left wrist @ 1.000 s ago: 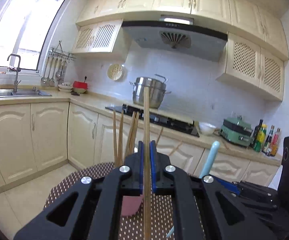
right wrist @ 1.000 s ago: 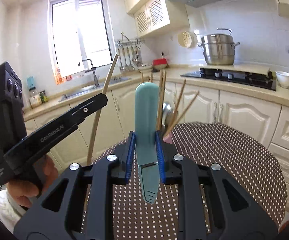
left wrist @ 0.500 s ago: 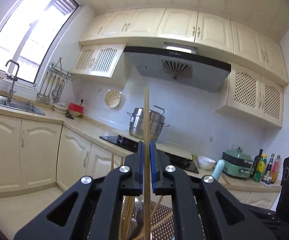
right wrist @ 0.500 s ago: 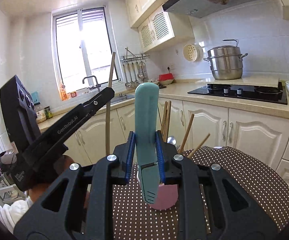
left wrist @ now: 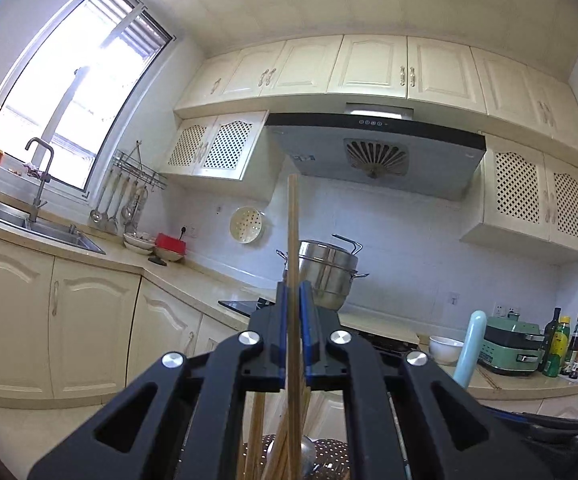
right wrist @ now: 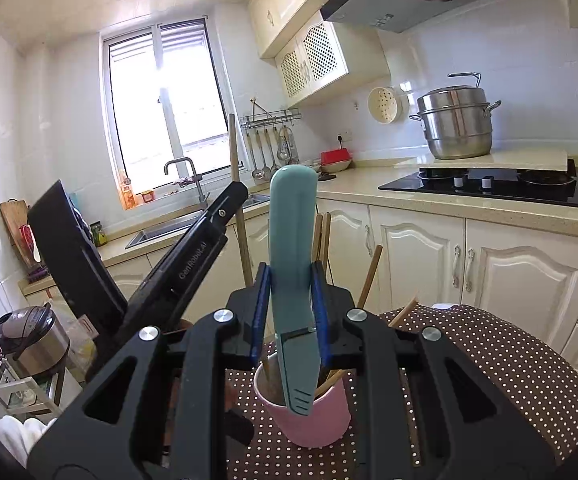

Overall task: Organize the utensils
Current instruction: 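Lower the knife and chopstick into the pink cup with both grippers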

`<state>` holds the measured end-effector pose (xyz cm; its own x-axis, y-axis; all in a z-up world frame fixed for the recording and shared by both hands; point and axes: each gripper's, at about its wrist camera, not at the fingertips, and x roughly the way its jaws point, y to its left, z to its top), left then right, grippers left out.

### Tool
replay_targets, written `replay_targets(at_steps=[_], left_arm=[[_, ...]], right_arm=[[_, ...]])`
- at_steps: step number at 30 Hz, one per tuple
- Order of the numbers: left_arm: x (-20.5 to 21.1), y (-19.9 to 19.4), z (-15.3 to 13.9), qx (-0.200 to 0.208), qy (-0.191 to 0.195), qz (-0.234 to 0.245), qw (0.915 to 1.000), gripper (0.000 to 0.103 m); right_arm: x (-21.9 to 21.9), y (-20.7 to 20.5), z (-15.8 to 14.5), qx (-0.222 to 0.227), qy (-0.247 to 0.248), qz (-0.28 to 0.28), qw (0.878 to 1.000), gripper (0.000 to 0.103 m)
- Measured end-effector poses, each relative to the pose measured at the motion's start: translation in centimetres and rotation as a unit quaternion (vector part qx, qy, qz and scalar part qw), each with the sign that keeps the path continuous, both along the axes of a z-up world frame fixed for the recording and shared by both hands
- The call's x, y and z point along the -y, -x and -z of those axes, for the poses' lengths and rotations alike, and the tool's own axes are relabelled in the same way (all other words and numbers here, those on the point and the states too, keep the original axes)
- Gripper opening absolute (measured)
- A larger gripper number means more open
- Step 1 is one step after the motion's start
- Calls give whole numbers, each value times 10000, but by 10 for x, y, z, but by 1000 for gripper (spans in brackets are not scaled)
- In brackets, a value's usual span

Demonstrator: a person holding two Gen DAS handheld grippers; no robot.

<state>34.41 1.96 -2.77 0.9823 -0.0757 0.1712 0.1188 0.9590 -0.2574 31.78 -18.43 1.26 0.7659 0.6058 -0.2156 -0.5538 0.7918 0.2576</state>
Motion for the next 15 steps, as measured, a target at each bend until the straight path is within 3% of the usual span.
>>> replay_targets(at_steps=[4,15], left_arm=[[7,-2,8,-11,-239,-73,9997,6],[-1,16,48,-959,-597,118,9935,6]], right_arm=[[0,-2,1,-7,-25,-19,10000,21],[-6,2,-9,129,-60,24,9999,21]])
